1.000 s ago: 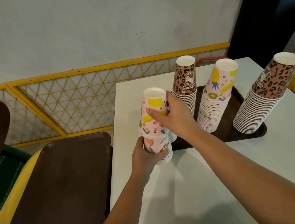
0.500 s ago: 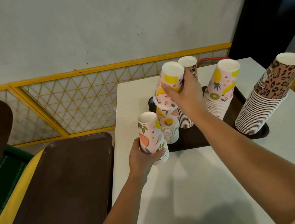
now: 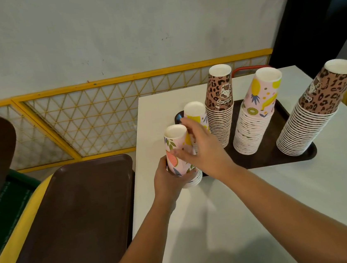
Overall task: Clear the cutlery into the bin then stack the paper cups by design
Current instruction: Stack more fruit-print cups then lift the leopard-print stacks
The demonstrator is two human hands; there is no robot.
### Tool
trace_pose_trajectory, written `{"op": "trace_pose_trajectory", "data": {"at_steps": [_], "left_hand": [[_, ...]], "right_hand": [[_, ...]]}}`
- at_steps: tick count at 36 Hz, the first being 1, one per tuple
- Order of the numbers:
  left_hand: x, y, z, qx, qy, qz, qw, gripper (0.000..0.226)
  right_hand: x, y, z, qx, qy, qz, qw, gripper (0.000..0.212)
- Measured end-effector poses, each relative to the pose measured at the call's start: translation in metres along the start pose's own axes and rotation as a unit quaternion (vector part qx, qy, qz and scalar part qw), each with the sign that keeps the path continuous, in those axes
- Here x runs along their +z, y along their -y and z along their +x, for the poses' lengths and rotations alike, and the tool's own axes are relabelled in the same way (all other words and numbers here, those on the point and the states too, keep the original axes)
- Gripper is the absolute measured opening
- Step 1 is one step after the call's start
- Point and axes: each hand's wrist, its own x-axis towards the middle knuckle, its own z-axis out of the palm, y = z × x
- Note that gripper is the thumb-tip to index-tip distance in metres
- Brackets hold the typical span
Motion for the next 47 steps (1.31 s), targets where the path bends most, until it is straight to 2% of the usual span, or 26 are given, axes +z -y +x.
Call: {"op": "trace_pose_trajectory", "data": {"at_steps": [5,9,14,19,23,26,29,34,38,41,47], "left_hand": [[0.001,0.0,-0.002,0.008,0.013,0.002,1.0,0.067],[0.001,0.002,0.0,0.011,0.05,0.025,0.998,0.075],[0.001,0.001,-0.001,0.01,0.045,0.017,0.999,0.093],[0.0,0.001,-0.002,0.001,0.048,0.011,0.999,0.074],[0.0,0.003,-0.005,-0.008,0.046,-0.004,0.999,0.073],[-0.001,0.003,-0.005,-0.006,0.042,0.002,0.999,0.068],[-0.002,0.003,-0.004,-0.008,0.035,0.008,0.999,0.063],[-0.003,0.003,-0.004,-0.007,0.026,0.02,0.999,0.061],[-0.005,0.002,-0.005,-0.011,0.021,0.022,0.999,0.064],[-0.005,0.002,-0.004,-0.013,0.014,0.021,1.0,0.065],[-0.006,0.0,-0.003,-0.012,0.012,0.024,1.0,0.064]], "right_hand": [[0.001,-0.001,0.003,0.025,0.0,-0.016,1.0,0.055],[-0.001,-0.002,0.004,0.038,-0.011,-0.011,0.999,0.055],[-0.002,-0.002,0.006,0.04,-0.02,-0.006,0.999,0.053],[-0.006,-0.001,0.009,0.035,-0.035,0.018,0.999,0.048],[-0.011,0.002,0.013,0.027,-0.057,0.029,0.998,0.047],[-0.017,0.01,0.018,0.023,-0.084,0.061,0.994,0.046],[-0.027,0.019,0.025,0.022,-0.121,0.106,0.987,0.035],[-0.044,0.035,0.042,-0.013,-0.219,0.108,0.97,0.031],[-0.054,0.034,0.056,-0.051,-0.274,0.075,0.958,0.047],[-0.052,0.02,0.059,-0.055,-0.258,0.021,0.964,0.054],[-0.035,-0.014,0.047,-0.005,-0.183,-0.026,0.983,0.058]]}}
